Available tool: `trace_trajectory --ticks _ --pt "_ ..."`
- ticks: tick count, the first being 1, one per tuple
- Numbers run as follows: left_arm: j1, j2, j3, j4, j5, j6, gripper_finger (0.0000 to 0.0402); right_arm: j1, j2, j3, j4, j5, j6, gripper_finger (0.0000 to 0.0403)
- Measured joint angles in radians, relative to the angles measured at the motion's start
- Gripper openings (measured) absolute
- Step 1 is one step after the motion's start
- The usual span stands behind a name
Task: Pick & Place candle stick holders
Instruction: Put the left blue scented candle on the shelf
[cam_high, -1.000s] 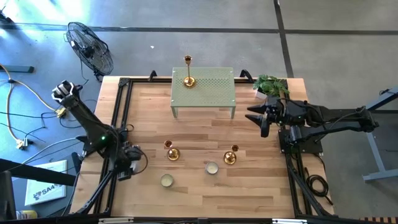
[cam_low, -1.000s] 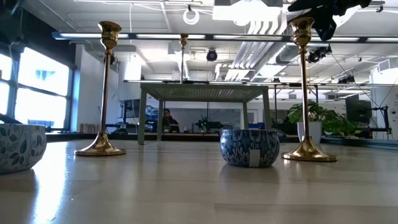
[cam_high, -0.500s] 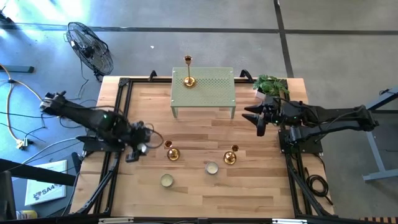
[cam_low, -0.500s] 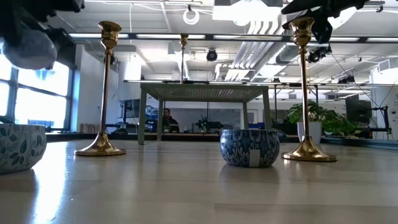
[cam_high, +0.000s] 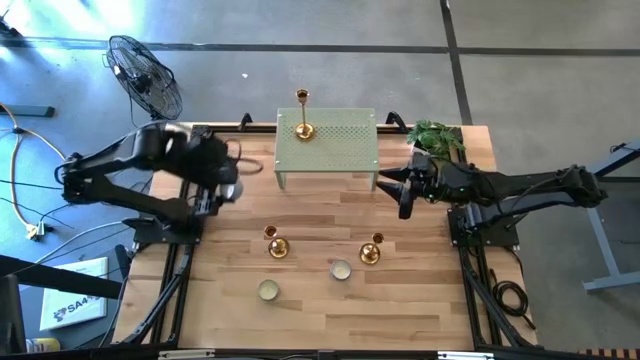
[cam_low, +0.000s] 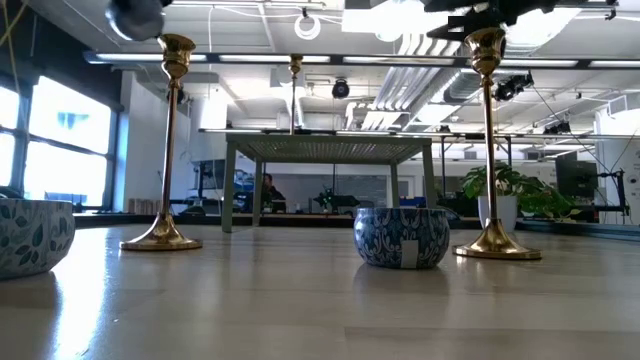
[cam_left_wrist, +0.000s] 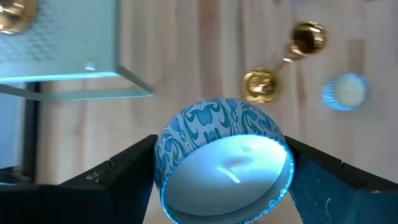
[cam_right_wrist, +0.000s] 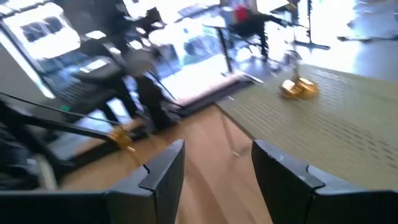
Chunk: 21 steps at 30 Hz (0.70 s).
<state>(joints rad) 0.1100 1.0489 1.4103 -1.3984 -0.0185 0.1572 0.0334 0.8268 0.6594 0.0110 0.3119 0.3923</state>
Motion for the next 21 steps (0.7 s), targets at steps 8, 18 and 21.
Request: trace_trajectory --ticks 8,18,21 --pt "0.221 0.262 0.254 -0.017 0.079 0.204 0.0296 0.011 -0.003 0.000 0.142 -0.186 0.008 0.0181" --pt "0.349 0.569 0.516 -0.057 0.233 0.483 0.0296 0.140 -0.002 0.000 0.261 -0.095 -0.028 0.0181" --pt "0.370 0.623 0.548 -0.083 0.234 0.521 0.0296 0.175 -0.002 0.000 0.295 -0.007 -0.035 0.0181"
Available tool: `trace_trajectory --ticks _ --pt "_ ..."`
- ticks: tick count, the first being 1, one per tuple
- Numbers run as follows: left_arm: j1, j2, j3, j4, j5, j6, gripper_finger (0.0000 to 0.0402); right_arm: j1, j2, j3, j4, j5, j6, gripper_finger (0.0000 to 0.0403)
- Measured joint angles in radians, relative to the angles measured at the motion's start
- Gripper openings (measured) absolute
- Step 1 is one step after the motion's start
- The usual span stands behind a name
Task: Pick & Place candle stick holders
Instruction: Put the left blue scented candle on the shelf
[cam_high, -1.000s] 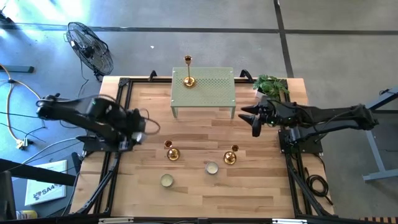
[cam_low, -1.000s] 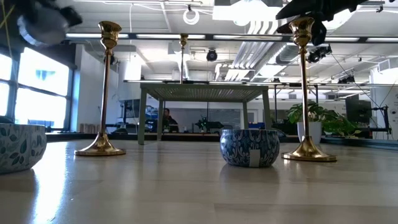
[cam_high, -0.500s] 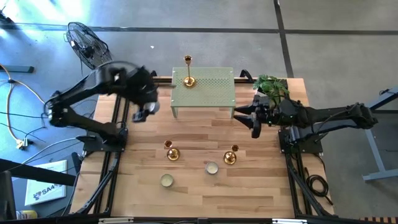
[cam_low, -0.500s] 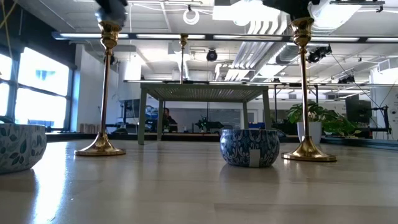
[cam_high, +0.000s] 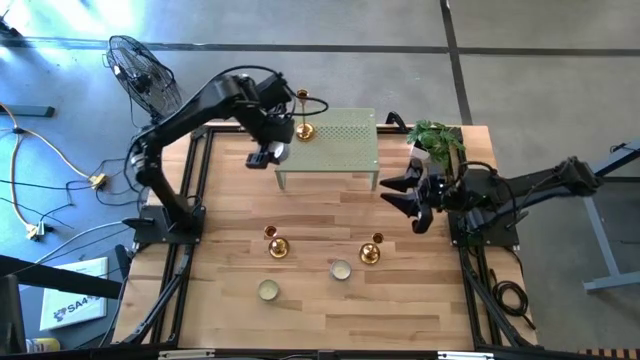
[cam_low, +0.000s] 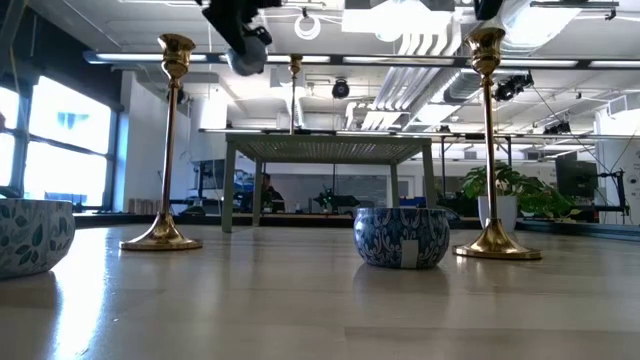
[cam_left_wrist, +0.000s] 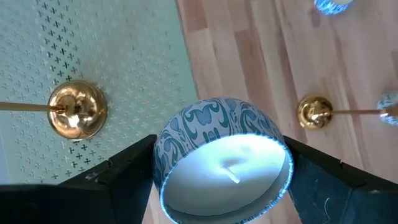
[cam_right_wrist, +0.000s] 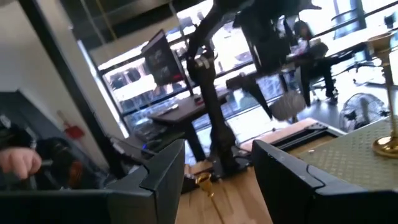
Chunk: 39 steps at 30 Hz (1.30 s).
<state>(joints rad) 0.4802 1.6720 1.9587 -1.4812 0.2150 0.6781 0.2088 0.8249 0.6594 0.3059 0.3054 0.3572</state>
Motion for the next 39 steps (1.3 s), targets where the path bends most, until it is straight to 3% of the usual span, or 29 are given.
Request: trace_trajectory --ticks 8,24,39 --pt "0.011 0.060 -0.002 0.056 0.011 0.041 0.0296 0.030 0.001 0.000 -0.011 0.106 -0.025 0.0181" --pt "0.011 0.146 -0.004 0.142 -0.008 0.024 0.0296 0.030 0.001 0.000 -0.104 0.096 -0.027 0.0181" --pt "0.011 0.175 -0.004 0.185 -0.069 -0.030 0.0296 0.030 0.000 0.000 -0.130 0.069 -0.168 0.0181"
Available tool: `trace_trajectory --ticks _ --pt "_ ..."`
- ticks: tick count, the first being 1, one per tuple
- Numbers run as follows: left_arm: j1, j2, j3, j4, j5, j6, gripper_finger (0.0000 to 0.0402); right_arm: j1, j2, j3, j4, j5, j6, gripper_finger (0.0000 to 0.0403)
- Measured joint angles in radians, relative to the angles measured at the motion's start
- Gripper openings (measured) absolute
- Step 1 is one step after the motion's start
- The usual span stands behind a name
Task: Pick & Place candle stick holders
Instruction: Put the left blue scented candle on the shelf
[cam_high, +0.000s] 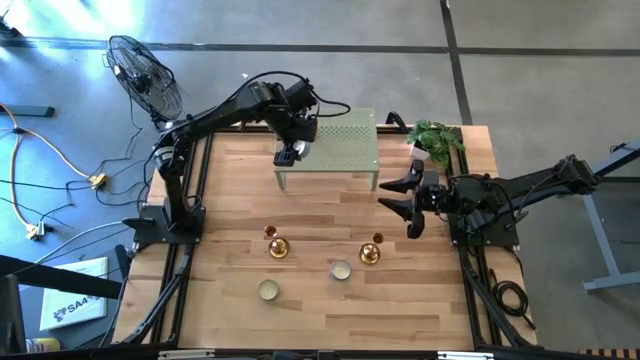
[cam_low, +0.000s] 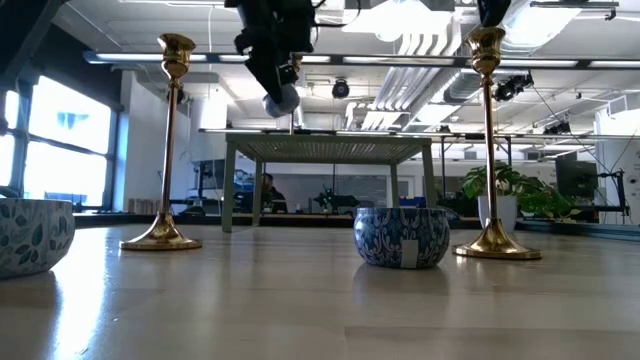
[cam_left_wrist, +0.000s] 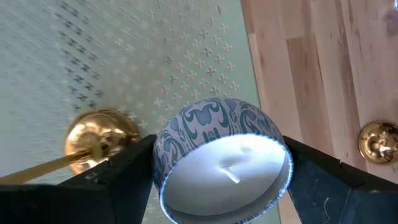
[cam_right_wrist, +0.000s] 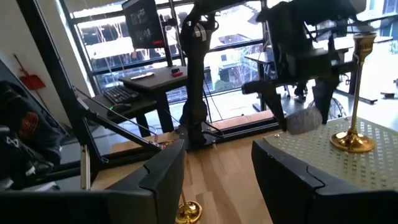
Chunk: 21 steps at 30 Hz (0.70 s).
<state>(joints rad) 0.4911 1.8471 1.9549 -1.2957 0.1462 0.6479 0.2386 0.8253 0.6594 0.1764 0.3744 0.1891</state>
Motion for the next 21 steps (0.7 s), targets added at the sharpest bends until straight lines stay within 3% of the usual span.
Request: trace_trajectory --ticks 15,21 --pt "0.000 0.064 -0.001 -0.022 -0.010 -0.009 0.0297 -0.003 0.000 0.000 -0.042 -0.007 -0.042 0.0181" --pt "0.000 0.064 -0.001 -0.013 -0.022 -0.010 0.0319 -0.003 -0.002 0.000 -0.045 -0.008 -0.061 0.0181"
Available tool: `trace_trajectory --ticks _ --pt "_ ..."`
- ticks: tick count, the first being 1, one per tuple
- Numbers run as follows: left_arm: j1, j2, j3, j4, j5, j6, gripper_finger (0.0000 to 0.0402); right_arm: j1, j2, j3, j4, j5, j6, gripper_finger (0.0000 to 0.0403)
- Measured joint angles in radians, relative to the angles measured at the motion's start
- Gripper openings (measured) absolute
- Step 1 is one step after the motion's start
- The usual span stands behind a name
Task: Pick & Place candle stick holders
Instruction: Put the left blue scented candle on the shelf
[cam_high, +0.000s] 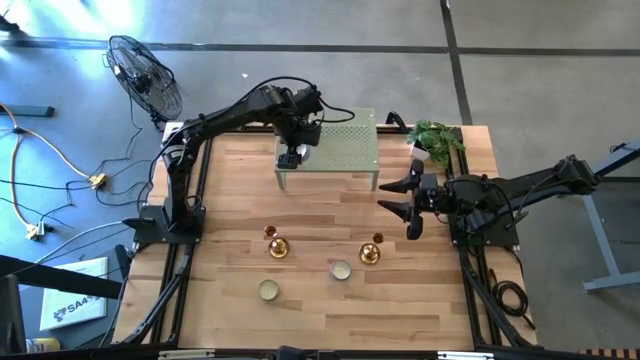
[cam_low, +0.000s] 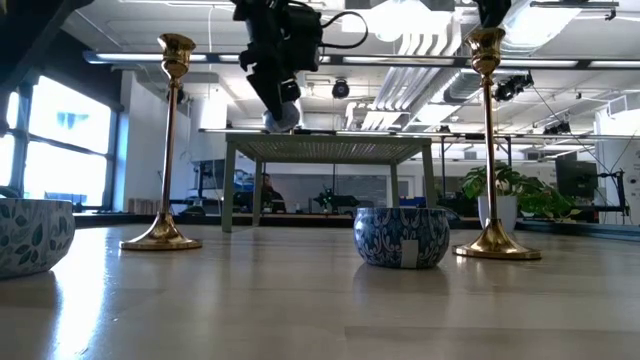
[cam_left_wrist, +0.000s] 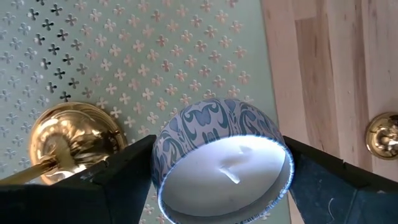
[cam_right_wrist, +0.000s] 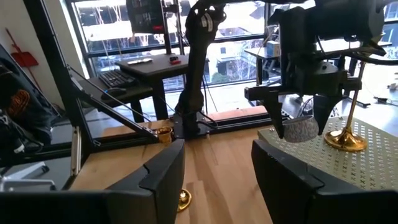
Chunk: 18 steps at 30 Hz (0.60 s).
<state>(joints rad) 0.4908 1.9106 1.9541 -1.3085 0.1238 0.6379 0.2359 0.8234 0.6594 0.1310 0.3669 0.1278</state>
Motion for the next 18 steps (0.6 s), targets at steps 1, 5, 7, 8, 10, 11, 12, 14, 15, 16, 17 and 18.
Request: trace_trajectory --ticks 1,5,7,8,10,11,12,14,15,16,17,18 --pt "0.000 0.002 0.000 -0.001 0.000 -0.001 0.0322 0.000 0.000 0.000 0.000 0.000 -0.003 0.0181" --pt "0.000 0.007 0.000 -0.002 -0.004 -0.017 0.0325 0.000 -0.006 0.000 -0.001 0.000 -0.006 0.0181" --pt "0.000 0.006 0.000 0.001 -0.003 -0.016 0.0325 0.000 -0.012 0.000 -0.004 0.000 -0.014 0.0181" --pt "0.000 0.006 0.000 0.002 -0.004 -0.016 0.0326 0.000 -0.014 0.000 -0.005 0.000 -0.017 0.0181" --pt "0.000 0.006 0.000 0.002 -0.005 -0.017 0.0326 0.000 -0.014 0.000 -0.007 0.000 -0.017 0.0181" --pt "0.000 0.006 0.000 0.002 -0.010 -0.018 0.0326 0.000 -0.014 0.000 -0.008 0.000 -0.017 0.0181" --pt "0.000 0.006 0.000 0.002 -0.028 -0.018 0.0326 0.000 -0.014 0.000 -0.008 0.000 -0.017 0.0181" --pt "-0.001 0.006 0.000 0.002 -0.082 -0.017 0.0327 0.000 -0.014 0.000 -0.012 -0.001 -0.017 0.0181" --pt "-0.001 0.006 0.000 0.003 -0.112 -0.018 0.0327 0.000 -0.014 0.000 -0.014 0.000 -0.017 0.0181" --pt "-0.003 0.006 0.000 0.003 -0.147 -0.018 0.0327 0.000 -0.014 0.000 -0.016 0.000 -0.017 0.0181" --pt "-0.007 0.006 0.000 0.002 -0.176 -0.023 0.0327 0.000 -0.014 0.000 -0.016 -0.001 -0.017 0.0181" --pt "-0.007 0.006 0.000 0.000 -0.193 -0.031 0.0327 0.000 -0.014 0.000 -0.016 -0.003 -0.017 0.0181"
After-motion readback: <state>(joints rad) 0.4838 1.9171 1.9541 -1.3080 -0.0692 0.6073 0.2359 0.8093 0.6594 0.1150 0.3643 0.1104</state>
